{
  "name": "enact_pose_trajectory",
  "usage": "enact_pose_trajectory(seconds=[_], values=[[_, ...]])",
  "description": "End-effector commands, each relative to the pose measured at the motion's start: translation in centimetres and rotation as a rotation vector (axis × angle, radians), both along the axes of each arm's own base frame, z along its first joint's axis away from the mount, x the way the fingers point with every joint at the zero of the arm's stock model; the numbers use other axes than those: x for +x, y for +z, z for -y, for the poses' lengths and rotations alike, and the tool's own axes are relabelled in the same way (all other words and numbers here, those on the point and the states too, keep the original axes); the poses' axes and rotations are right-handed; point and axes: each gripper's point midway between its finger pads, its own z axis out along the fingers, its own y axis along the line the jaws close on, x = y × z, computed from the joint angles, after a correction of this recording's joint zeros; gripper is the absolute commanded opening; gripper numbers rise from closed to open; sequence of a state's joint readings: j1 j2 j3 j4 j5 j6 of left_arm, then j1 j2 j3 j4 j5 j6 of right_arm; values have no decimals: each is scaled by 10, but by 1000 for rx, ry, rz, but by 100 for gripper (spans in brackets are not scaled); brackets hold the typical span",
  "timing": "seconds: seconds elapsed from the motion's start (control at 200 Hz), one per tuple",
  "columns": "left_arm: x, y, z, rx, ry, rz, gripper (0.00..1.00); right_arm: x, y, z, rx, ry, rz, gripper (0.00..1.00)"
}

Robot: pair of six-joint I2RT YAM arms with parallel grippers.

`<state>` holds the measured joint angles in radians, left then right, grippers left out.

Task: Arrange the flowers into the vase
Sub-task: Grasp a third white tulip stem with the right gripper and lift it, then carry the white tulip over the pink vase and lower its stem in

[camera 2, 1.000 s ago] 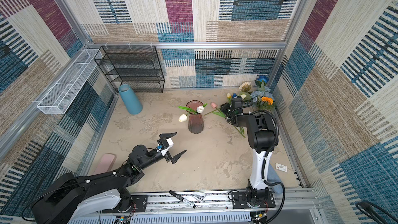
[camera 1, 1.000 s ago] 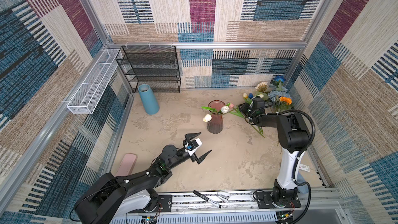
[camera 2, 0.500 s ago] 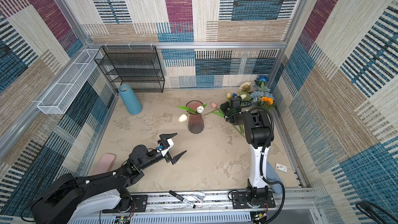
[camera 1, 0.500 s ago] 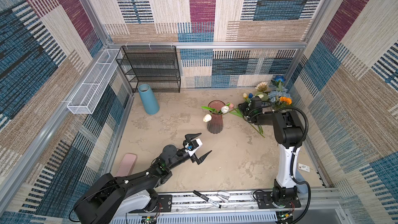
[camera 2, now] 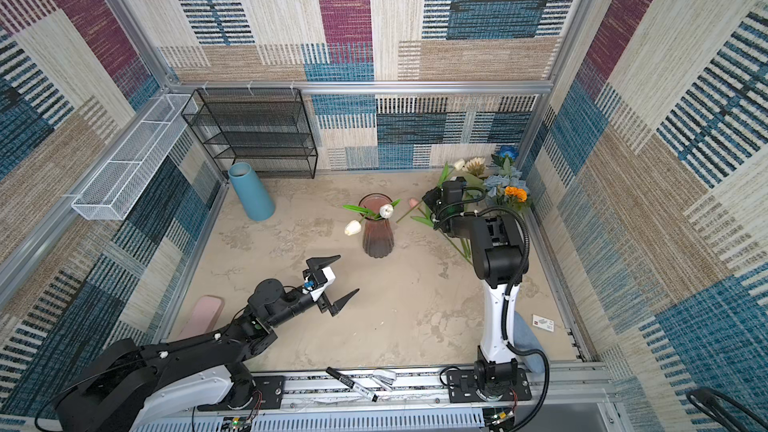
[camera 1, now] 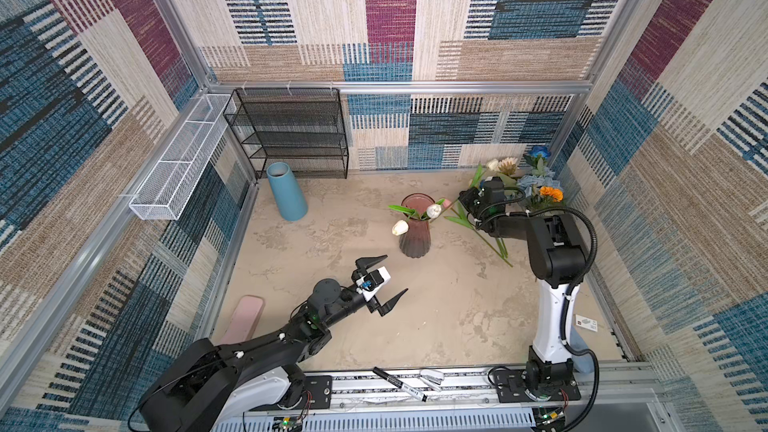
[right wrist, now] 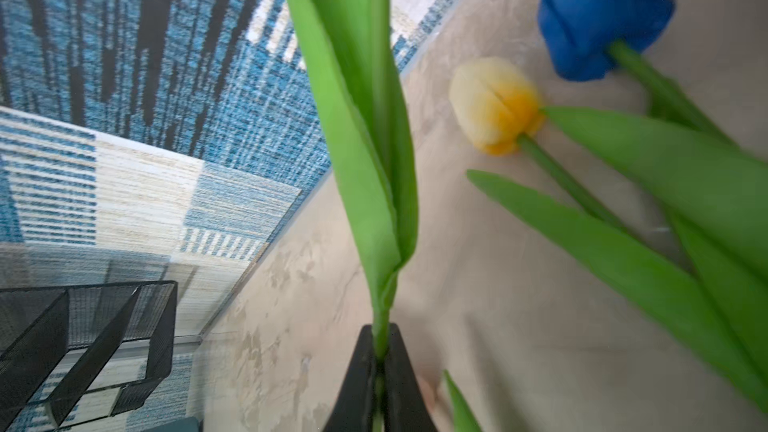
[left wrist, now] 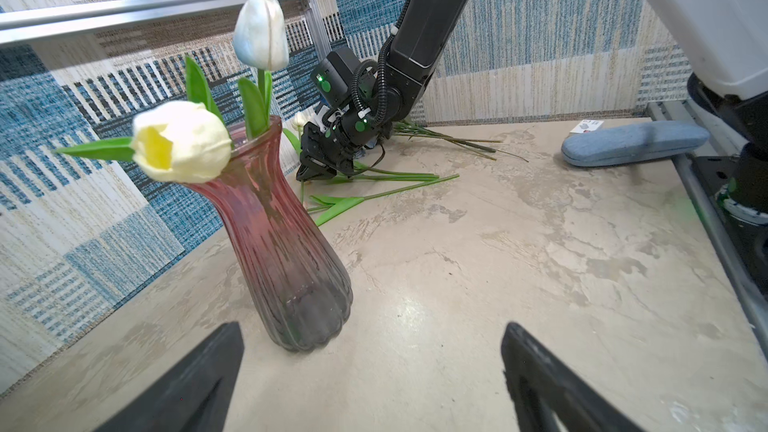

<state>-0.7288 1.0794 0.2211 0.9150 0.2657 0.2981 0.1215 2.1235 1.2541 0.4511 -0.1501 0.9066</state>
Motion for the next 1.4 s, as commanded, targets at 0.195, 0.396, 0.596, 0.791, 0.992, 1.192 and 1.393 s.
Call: enact_pose_trajectory(seconds=[0.195,0.396,0.596,0.791,0.992,1.192,1.393], values=[[4,1,-3,-13,25,41,100,-21,84,0,-87,-47,155,1],[-10,16,0,-12,-27,21,100,-50,194,-11,-296,-18,374,0],[-11,15,0,-30,-28,41,100,-98,303,-16,-482,2,577,0],[-10,11,3,-23,-31,30,100,-132,375,-56,-566,203,755,0],[-6,5,6,-19,-30,22,100,-127,373,-112,-604,447,804,0],[-6,4,5,-12,-26,23,100,-119,337,-146,-645,542,809,0],[-6,4,5,-9,-23,25,100,-121,305,-174,-668,650,806,1]])
